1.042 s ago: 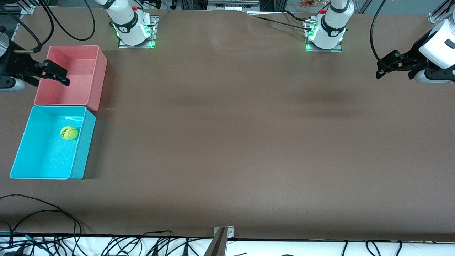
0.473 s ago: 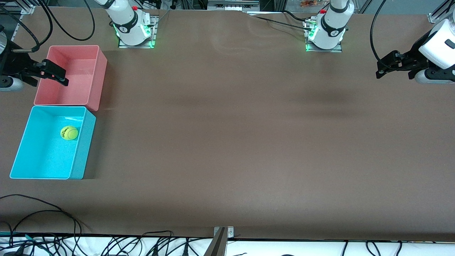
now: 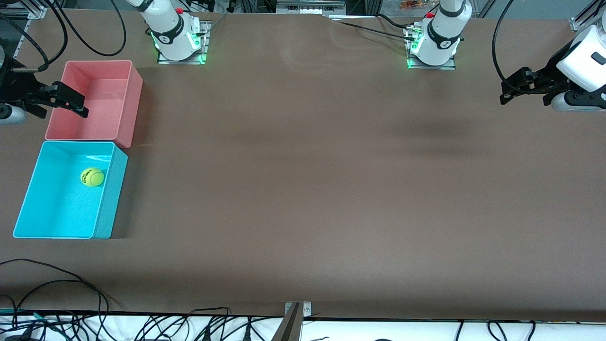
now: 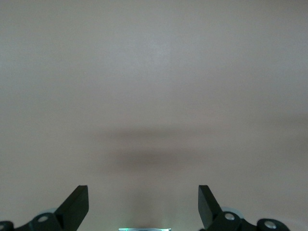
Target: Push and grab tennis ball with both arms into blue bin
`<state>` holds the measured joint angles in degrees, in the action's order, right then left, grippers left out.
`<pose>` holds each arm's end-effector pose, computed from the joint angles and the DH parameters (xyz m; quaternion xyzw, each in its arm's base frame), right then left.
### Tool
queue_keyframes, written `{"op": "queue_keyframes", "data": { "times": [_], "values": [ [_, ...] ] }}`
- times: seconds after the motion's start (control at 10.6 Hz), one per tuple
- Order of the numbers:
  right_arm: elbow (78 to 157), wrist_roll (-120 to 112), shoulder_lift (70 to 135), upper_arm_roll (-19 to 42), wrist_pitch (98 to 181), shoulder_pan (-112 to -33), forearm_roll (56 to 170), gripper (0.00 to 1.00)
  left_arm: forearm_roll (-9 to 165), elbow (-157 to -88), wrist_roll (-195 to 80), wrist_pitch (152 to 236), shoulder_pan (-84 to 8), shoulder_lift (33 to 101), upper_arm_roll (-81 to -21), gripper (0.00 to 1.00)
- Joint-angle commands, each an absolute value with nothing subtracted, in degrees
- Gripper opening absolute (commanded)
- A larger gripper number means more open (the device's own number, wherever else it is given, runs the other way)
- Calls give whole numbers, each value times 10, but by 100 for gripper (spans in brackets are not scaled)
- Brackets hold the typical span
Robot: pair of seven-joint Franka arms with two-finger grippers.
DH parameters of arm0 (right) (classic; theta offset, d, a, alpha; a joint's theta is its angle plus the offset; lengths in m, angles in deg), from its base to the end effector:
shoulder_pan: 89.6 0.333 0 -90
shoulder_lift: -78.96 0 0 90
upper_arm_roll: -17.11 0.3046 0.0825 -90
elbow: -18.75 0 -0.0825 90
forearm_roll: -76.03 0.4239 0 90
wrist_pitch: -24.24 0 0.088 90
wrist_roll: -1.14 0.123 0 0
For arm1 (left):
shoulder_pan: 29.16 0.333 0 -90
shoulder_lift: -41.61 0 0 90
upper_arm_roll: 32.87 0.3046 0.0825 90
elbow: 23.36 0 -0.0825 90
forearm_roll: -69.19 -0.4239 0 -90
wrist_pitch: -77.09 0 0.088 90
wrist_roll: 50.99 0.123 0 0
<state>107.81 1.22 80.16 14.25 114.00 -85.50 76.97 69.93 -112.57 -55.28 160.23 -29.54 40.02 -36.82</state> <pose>0.5999 0.0153 0.5926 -0.9999 -0.0101 0.0044 0.0076 0.5705 -0.0454 0.6103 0.9992 -0.0008 -0.0394 0.0025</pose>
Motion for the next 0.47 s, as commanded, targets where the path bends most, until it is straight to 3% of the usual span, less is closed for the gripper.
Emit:
{"op": "queue_keyframes", "data": {
  "times": [0.0, 0.38],
  "values": [
    [1052, 13, 814, 142, 1126, -856, 760, 100, 683, -1105, -561, 1590, -300, 409, -370, 100],
    [1052, 13, 814, 142, 1123, -856, 759, 100, 683, -1105, -561, 1590, -300, 409, -370, 100]
  ]
}}
